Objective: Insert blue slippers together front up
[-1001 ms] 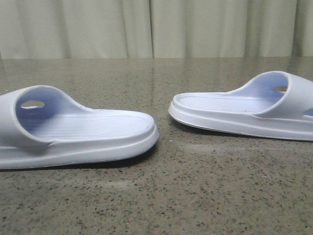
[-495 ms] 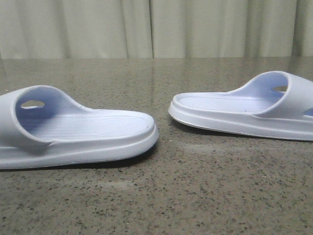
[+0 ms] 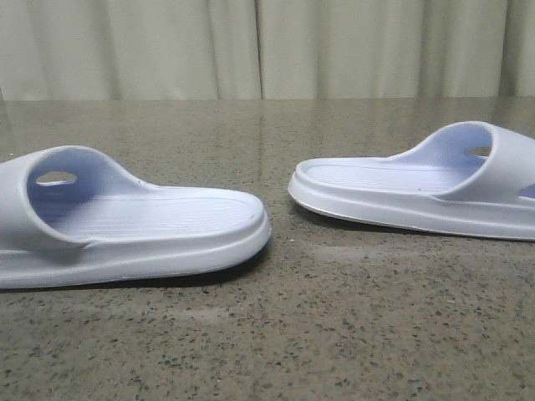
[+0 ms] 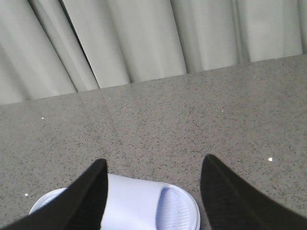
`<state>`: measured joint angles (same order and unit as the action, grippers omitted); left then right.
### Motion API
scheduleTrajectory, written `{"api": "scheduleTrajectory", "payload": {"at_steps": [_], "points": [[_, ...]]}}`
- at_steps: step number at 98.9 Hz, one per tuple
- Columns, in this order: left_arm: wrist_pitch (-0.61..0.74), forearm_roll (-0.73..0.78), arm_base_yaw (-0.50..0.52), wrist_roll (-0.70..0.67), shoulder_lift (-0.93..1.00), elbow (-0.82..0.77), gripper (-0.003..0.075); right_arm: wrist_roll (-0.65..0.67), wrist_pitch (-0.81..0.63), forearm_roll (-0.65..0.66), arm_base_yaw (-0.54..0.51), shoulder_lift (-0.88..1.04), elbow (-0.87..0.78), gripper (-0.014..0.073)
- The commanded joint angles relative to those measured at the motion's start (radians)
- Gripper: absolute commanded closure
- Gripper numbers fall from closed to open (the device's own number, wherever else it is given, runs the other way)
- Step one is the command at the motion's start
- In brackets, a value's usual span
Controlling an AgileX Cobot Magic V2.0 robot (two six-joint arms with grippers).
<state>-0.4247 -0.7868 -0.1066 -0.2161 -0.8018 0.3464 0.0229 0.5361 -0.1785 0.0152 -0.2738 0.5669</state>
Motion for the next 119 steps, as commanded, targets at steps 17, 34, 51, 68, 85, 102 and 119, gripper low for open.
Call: {"api": "scheduleTrajectory", "payload": {"at_steps": [17,34,51,68,85,102,119], "points": [[0.032,-0.039,-0.028,0.010,-0.062,0.025,0.0213,-0.008,-0.080,-0.004,-0.008,-0.020,0.030,0.0225],[0.036,-0.044,-0.053,0.010,-0.066,0.025,0.0213,-0.008,-0.080,-0.004,-0.008,-0.020,0.030,0.0225],[0.027,-0.044,-0.058,0.010,-0.066,0.025,0.0277,-0.008,-0.080,-0.004,-0.008,-0.020,0.030,0.0225],[0.015,-0.036,-0.058,0.011,-0.066,0.025,0.0423,-0.008,-0.080,-0.004,-0.008,-0.020,0.030,0.0225],[0.017,-0.036,-0.058,0.011,-0.066,0.025,0.0554,-0.008,-0.080,-0.004,-0.008,-0.020,0.030,0.0225],[0.027,-0.036,-0.058,0.011,-0.066,0.025,0.0654,-0.008,-0.080,-0.004,-0.008,-0.020,0.030,0.0225],[0.068,-0.036,-0.058,0.011,-0.066,0.025,0.0704,-0.008,-0.080,-0.004,-0.008,-0.020,0.030,0.0225]]}}
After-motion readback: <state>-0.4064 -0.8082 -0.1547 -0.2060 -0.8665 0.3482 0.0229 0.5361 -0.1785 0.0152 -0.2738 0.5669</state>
